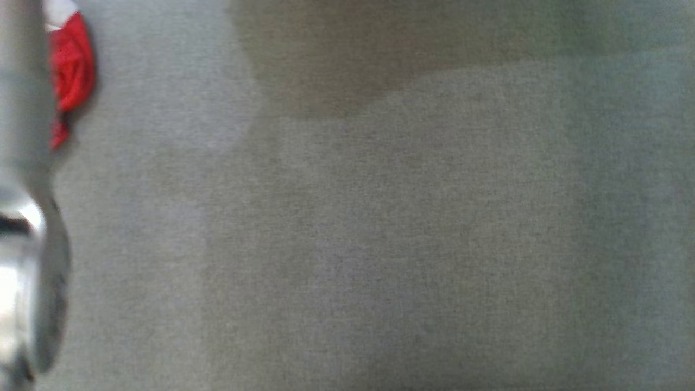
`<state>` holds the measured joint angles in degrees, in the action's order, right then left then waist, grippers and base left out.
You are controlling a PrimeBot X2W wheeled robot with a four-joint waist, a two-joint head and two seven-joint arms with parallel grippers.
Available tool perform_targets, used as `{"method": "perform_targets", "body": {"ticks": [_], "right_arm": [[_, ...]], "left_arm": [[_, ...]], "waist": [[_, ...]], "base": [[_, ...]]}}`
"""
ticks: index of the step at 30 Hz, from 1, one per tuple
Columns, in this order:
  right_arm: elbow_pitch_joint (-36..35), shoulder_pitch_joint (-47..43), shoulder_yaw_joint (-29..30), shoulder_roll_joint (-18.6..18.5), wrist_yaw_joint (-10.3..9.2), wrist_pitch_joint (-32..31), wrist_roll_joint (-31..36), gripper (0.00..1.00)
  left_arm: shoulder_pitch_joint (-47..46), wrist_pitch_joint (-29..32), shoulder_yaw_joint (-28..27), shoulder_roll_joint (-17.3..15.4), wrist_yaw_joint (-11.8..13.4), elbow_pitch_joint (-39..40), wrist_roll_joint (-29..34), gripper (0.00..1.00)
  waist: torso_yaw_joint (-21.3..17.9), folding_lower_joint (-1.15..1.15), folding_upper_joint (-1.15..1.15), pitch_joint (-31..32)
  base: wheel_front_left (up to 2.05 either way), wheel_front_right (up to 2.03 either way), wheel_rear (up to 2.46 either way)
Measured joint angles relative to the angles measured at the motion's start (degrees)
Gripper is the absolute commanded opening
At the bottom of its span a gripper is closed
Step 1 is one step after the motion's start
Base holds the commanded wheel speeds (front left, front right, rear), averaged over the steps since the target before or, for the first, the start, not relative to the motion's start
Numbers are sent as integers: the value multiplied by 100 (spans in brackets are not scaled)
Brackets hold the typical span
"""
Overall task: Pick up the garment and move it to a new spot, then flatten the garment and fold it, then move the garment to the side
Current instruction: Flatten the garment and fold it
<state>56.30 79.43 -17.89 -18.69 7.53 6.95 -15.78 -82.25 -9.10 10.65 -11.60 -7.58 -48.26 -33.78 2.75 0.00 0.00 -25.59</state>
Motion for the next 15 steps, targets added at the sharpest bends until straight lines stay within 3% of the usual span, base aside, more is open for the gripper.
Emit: {"method": "perform_targets", "body": {"ticks": [5,9,15], "right_arm": [[186,-1004,-870,2,0,-143,-788,0],[2,-1698,-1616,-68,0,-614,-1564,0],[-631,-2537,-2548,-746,0,-1348,-2640,0]], "left_arm": [[1203,-113,655,-46,0,37,-502,0],[2242,-96,1109,-432,0,390,-938,0],[3682,172,1909,-1035,-1,1044,-1220,0]], "waist": [[102,0,0,285],[111,-1,0,574],[152,-2,0,1031]], "base": [[0,0,0],[0,0,0],[0,0,0]]}}
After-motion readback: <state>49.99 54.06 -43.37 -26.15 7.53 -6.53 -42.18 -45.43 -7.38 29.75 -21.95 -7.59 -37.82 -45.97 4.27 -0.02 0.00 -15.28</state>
